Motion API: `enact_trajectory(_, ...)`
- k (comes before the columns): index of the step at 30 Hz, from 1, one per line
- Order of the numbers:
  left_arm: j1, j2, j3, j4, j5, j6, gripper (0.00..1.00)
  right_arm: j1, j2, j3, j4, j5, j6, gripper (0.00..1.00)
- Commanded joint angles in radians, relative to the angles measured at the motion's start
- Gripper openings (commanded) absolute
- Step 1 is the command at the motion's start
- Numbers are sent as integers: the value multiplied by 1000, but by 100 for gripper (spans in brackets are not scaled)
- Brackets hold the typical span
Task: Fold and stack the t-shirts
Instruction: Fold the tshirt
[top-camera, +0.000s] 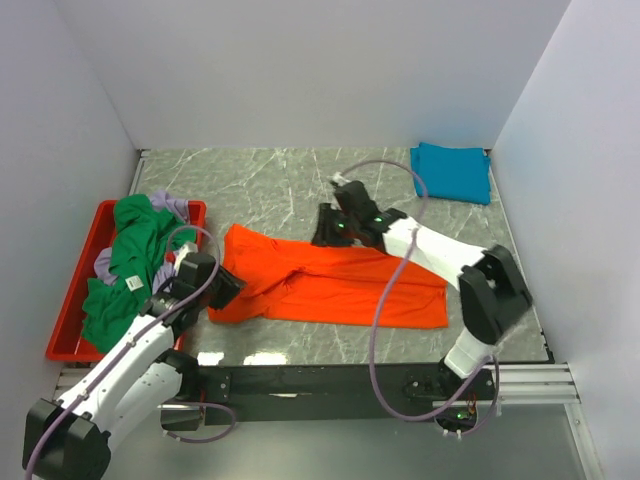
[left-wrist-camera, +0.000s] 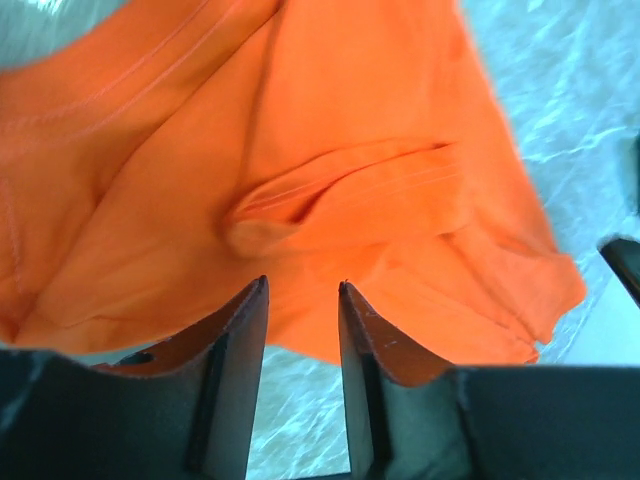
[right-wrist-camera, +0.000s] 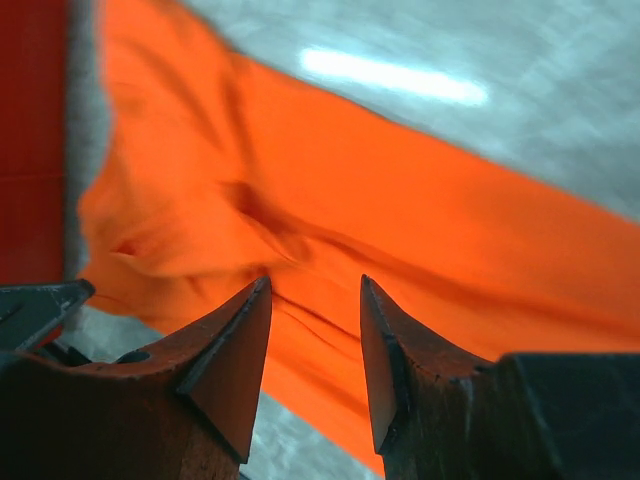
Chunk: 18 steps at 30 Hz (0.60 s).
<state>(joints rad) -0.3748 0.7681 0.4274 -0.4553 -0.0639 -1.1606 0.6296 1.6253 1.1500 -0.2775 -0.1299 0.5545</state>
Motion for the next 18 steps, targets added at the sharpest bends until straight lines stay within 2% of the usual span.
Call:
enact_trajectory(1,-6,52,89,4,-59,58,40,67,114,163,0,-13,-82,48)
enact_trajectory(5,-7,154,113,30,-60,110,41,130,247,350,-55,-20,-129,48)
enact_trajectory(8,-16,197,108,52,-69,116,42,163,330,428,-80,-22,-146,49)
enact_trajectory(18,-39,233,97,52,-140,111,45,206,455,505,-112,-25,-180,50)
